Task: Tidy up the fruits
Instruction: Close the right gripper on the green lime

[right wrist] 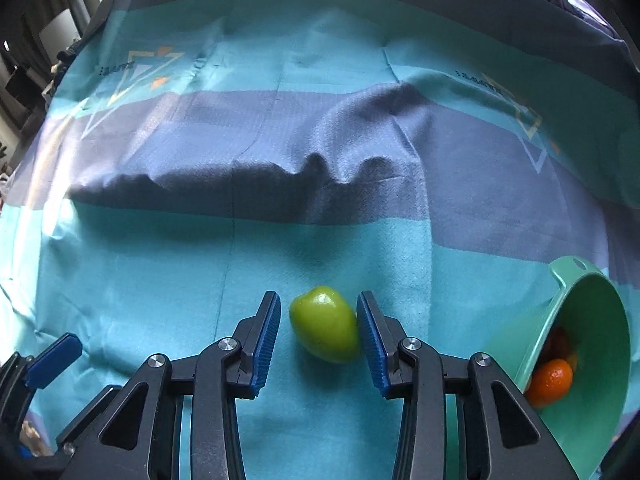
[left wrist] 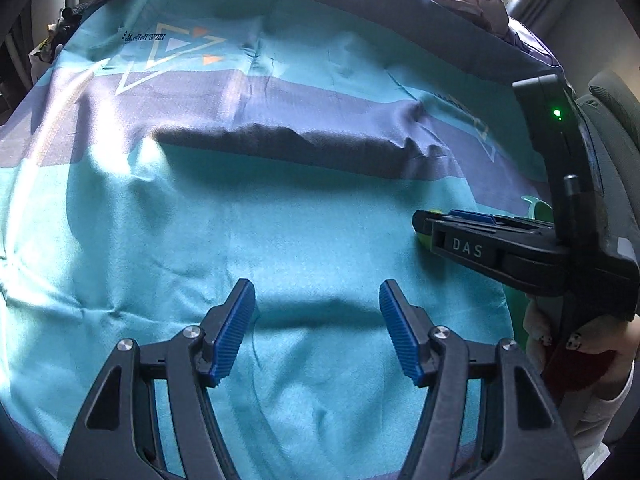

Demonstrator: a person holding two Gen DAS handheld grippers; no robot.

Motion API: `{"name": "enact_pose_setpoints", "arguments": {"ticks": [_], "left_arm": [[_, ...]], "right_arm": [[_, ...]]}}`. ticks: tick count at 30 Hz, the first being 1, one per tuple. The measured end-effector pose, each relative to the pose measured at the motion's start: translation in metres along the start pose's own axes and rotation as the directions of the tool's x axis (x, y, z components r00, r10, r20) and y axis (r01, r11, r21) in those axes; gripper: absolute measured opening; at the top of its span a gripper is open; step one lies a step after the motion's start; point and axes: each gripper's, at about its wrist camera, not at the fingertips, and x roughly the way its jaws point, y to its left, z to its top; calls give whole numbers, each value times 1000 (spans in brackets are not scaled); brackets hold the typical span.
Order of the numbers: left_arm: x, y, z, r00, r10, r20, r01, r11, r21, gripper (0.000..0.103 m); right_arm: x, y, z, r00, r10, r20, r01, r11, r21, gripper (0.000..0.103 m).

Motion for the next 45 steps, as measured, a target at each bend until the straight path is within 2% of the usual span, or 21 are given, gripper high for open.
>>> {"name": "enact_pose_setpoints", "arguments": {"ticks": [3, 6, 8, 10, 15, 19, 26, 29, 35, 37, 40, 45], "left_arm": [[5, -3, -1, 1000, -19, -17, 19, 1000, 3, 64], [10, -7, -3, 999, -28, -34, 28, 1000, 7, 64], [12, -8, -4, 998, -43, -43, 43, 999, 3, 64], [14, -10, -6, 997, -62, -50, 62, 998, -5, 64], [18, -19, -11, 995, -79, -66, 80, 997, 19, 64], [25, -19, -14, 994, -70, -80, 71, 997, 13, 64], [32, -23, -14, 991, -99, -90, 100, 995, 5, 61], [31, -23, -14, 988, -118, -95, 119, 993, -3, 55], [33, -23, -13, 987, -131, -94, 130, 991, -15, 48], [34, -22, -13, 986, -135, -95, 134, 991, -21, 43], [35, -22, -13, 987, -130, -93, 129, 991, -17, 33], [35, -19, -12, 987, -129, -94, 127, 992, -24, 32]], "right_arm": [[3, -1, 1, 999, 36, -4, -36, 999, 8, 37], [1, -6, -3, 991, 134, -25, -133, 991, 33, 37], [0, -10, -8, 971, 235, -50, -232, 971, 62, 37], [-2, -10, -14, 951, 303, -63, -299, 952, 66, 37], [-5, 3, -28, 921, 376, -101, -371, 927, 63, 37], [0, 8, -33, 907, 404, -115, -397, 914, 83, 37], [5, 2, -31, 891, 437, -128, -421, 898, 129, 37], [6, -3, -34, 882, 452, -132, -433, 889, 149, 37], [4, -2, -38, 881, 455, -131, -438, 888, 139, 37], [4, 0, -38, 882, 454, -124, -440, 889, 127, 37], [5, 4, -38, 867, 482, -125, -470, 875, 116, 37], [4, 9, -38, 869, 483, -107, -473, 875, 105, 36]]}}
